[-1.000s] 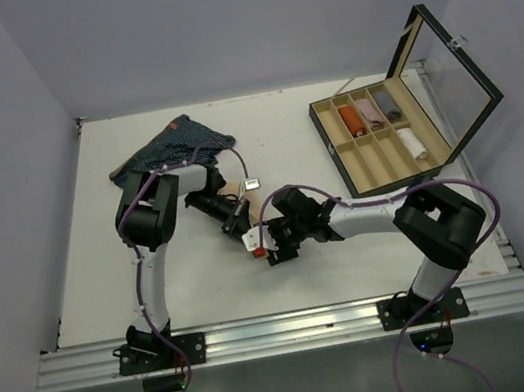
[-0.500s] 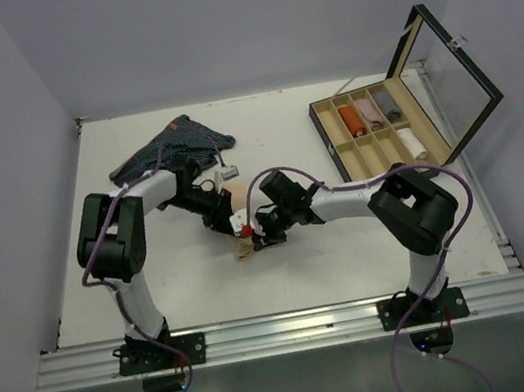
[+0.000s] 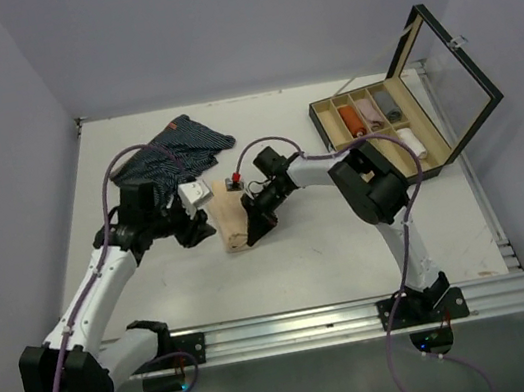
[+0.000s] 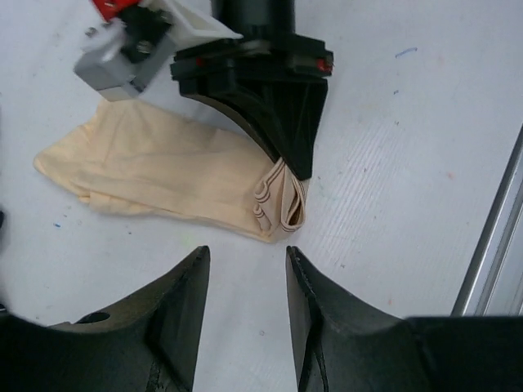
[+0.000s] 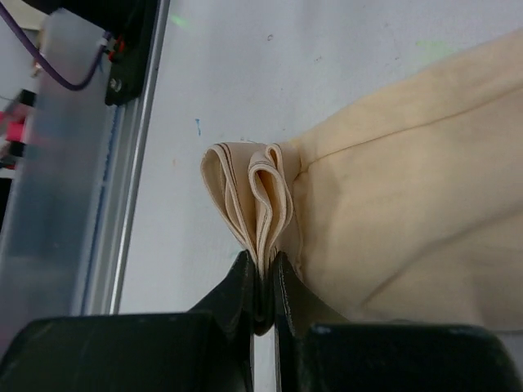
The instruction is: Roll the underwear
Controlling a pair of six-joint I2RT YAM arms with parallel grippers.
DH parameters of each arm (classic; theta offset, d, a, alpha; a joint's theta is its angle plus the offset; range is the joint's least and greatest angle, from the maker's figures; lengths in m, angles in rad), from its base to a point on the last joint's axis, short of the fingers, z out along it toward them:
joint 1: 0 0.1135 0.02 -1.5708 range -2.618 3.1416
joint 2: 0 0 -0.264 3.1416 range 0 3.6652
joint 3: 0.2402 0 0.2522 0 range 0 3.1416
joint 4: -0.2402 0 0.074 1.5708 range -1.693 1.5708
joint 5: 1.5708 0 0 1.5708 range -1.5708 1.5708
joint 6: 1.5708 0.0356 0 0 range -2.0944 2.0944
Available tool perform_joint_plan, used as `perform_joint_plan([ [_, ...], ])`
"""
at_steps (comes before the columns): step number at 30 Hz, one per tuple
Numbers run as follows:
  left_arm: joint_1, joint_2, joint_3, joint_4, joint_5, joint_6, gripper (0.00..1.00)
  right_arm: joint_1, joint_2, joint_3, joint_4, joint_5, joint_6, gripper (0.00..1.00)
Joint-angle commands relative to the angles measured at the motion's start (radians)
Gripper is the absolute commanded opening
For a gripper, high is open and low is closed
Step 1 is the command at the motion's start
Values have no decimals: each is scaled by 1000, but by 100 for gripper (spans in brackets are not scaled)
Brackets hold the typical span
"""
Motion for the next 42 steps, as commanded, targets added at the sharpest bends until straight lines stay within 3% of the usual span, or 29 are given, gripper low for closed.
perform_joint_plan([
  [1, -66, -53, -67, 17, -136, 149, 46, 0, 117, 72, -192, 4, 59, 0],
  [6, -314, -102, -180, 116, -326, 250, 47, -11, 262, 213, -283, 16, 145, 0],
  [9, -404, -80, -215, 179, -410, 304, 47, -24, 304, 246, -288, 21, 211, 0],
  [20, -481, 87, -232, 363, -518, 419, 51, -31, 375, 303, -300, 45, 337, 0],
  [28, -482, 245, -232, 374, -535, 453, 49, -32, 375, 301, -311, 56, 352, 0],
  [29, -482, 259, -229, 354, -532, 450, 48, -32, 373, 301, -312, 53, 352, 0],
  [32, -482, 344, -162, 226, -486, 445, 30, -37, 347, 297, -306, 53, 355, 2],
  [33, -482, 396, -148, 192, -466, 427, 16, -43, 329, 296, -303, 58, 357, 7],
  [36, -482, 447, -119, 112, -426, 399, 2, -72, 284, 318, -311, 61, 363, 18],
  [39, -481, 464, -105, 54, -380, 397, 0, -119, 234, 347, -340, 64, 372, 34],
  [42, -473, 496, -81, -31, -312, 394, 0, -178, 198, 393, -367, 70, 361, 42],
])
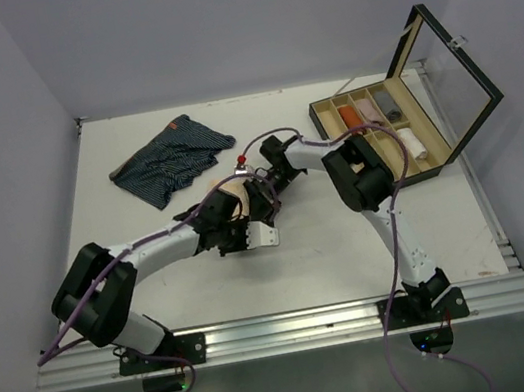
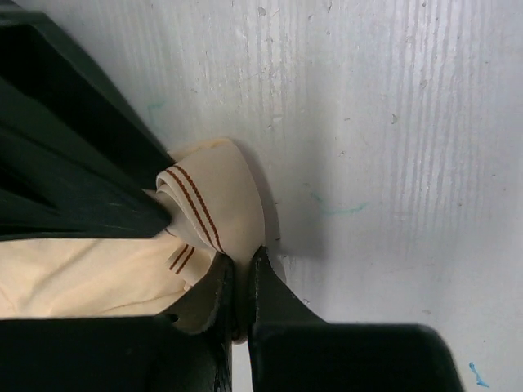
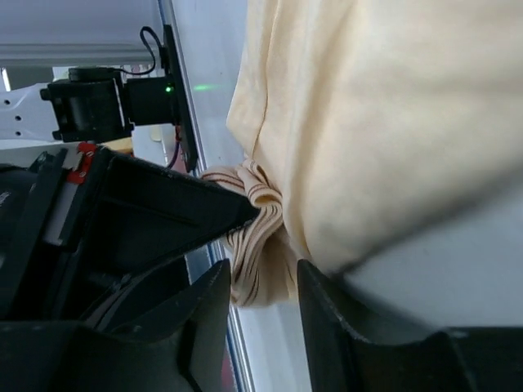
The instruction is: Roll the underwear
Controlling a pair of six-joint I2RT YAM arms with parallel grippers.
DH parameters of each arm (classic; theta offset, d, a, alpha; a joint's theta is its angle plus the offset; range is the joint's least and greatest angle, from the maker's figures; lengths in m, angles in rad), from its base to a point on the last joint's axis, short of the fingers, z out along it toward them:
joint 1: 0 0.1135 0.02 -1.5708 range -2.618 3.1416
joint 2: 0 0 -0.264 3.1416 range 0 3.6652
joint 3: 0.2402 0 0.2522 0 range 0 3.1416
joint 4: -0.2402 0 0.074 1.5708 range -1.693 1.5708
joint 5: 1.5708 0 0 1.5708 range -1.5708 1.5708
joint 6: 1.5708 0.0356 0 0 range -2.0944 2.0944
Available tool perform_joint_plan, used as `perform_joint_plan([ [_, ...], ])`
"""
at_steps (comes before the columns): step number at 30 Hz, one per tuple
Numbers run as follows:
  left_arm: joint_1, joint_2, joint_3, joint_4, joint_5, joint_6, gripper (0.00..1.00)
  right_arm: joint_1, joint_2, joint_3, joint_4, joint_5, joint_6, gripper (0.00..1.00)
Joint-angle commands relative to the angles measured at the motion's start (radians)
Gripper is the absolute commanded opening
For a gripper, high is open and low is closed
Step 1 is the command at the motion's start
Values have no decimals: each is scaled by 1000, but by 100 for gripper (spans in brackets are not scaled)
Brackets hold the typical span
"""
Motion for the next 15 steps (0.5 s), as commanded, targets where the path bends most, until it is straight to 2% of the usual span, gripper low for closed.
perform_joint_plan([
  [1, 4, 87, -17, -270, 168, -37, 0, -99, -86, 75, -38, 185, -69, 44],
  [6, 82, 176, 84, -436, 295, -5, 0, -195, -170, 115, -129, 234, -176, 48],
  [10, 171, 349, 256, -597, 404, 23, 0, -209, -317, -19, -120, 264, -314, 47],
  [11, 201, 433, 332, -631, 424, 37, 0, -209, -391, -51, -108, 265, -328, 46],
  [15, 261, 631, 517, -821, 476, 78, 2, -202, -569, -217, -12, 269, -413, 46],
])
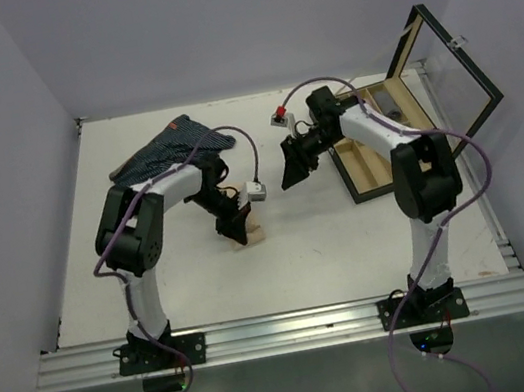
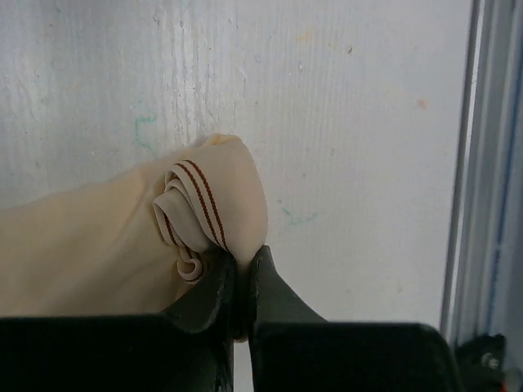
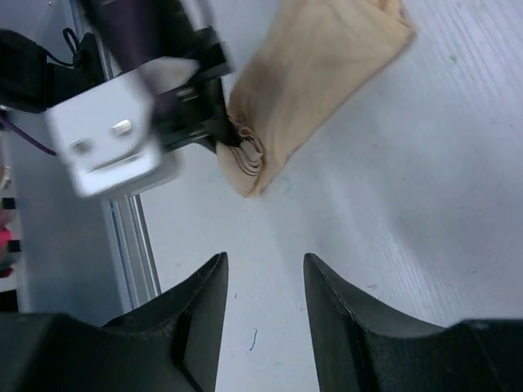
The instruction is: Roll the underwear
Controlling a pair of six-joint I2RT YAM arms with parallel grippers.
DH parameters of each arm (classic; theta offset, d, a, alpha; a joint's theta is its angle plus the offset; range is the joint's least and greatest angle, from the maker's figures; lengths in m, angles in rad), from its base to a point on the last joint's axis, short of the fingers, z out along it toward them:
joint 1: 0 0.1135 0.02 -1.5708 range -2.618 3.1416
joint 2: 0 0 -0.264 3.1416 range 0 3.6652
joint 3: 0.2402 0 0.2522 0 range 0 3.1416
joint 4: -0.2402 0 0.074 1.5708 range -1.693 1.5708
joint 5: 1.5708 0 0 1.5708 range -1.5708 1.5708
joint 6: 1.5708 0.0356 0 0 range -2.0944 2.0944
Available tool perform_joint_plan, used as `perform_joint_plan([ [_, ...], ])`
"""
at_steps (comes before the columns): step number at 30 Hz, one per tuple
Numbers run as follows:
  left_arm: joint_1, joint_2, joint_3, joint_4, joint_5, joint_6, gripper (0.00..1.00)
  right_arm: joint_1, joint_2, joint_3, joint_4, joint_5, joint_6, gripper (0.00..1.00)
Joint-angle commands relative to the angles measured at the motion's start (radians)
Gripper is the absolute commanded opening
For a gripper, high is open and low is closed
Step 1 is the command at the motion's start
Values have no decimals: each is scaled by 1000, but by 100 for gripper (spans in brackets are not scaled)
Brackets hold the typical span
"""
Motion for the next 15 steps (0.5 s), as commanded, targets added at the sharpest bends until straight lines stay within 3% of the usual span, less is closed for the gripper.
perform_joint_plan([
  [1, 44, 231, 85, -282, 11, 66, 3, 41, -181, -135, 75, 30, -151, 46],
  [7, 94, 419, 213, -388, 33, 138, 8, 206, -316, -251, 130, 182, -299, 46],
  [11, 94, 444, 246, -414, 68, 166, 11, 373, -351, -335, 262, 274, -363, 52],
  [15, 94, 442, 250, -406, 83, 173, 14, 464, -328, -401, 362, 266, -469, 55],
])
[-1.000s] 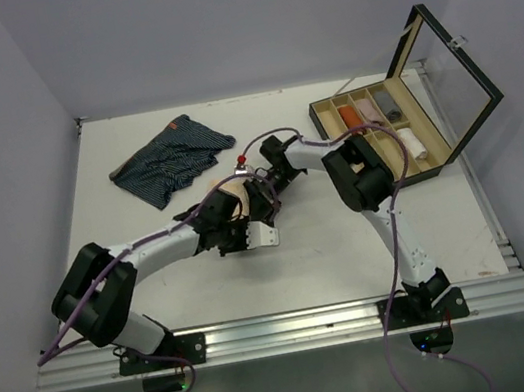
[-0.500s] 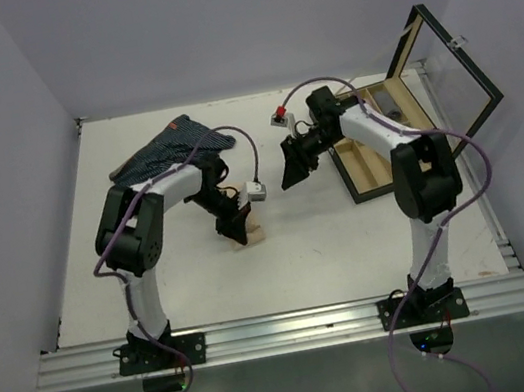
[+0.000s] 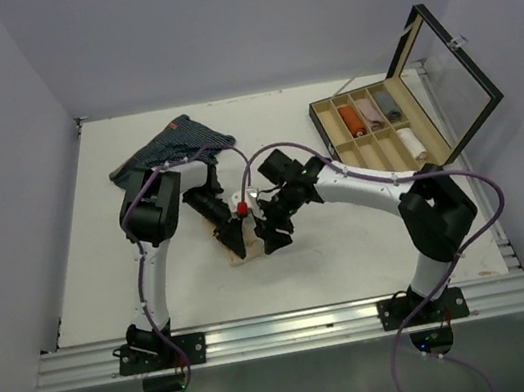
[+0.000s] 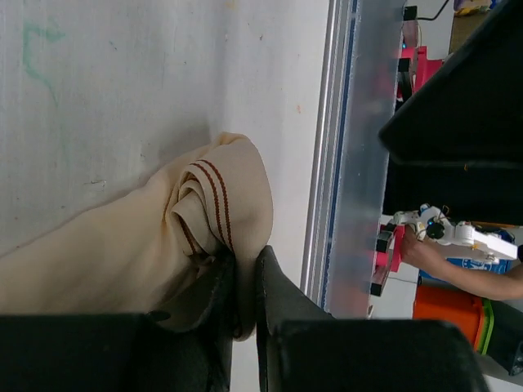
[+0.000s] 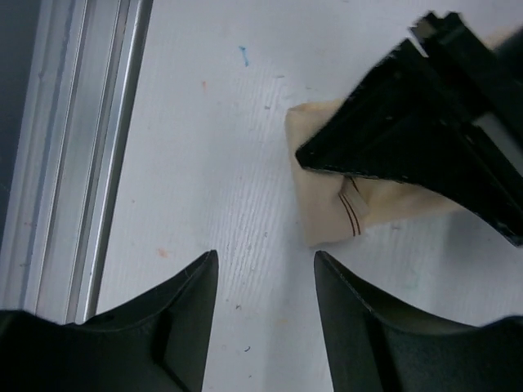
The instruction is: Roll the underwear
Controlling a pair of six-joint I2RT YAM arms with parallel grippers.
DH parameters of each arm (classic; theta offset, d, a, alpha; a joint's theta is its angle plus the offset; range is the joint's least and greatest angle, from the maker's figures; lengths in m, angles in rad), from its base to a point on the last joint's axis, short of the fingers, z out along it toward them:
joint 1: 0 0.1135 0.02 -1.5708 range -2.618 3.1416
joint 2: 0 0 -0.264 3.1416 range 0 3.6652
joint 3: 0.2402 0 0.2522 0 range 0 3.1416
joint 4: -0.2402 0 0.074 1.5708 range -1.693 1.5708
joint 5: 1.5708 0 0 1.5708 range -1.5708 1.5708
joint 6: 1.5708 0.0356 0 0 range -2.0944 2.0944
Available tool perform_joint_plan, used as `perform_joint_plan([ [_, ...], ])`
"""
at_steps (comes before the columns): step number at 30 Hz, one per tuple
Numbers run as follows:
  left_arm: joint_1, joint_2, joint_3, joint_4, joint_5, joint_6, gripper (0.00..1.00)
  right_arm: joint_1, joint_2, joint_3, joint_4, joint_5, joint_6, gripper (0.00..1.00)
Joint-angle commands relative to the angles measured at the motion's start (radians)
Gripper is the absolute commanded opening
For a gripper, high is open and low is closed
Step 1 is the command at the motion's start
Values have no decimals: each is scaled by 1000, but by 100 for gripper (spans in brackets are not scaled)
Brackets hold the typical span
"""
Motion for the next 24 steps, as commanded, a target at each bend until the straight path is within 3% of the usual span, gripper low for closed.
perform_joint_plan([
  [1, -7, 53, -6, 133, -175, 100, 14, 54, -6, -33, 140, 27, -144, 55],
  [11, -7, 6, -66, 189, -161, 101, 17, 99, 68, -124, 373, 58, -124, 58],
  [18, -7, -6, -73, 225, -162, 78, 20, 113, 123, -122, 399, 44, -136, 57],
  [21, -7, -15, -83, 246, -161, 71, 23, 131, 142, -119, 377, 36, -170, 51],
  [24, -6, -32, -92, 272, -161, 60, 27, 137, 160, -110, 327, 16, -199, 24],
])
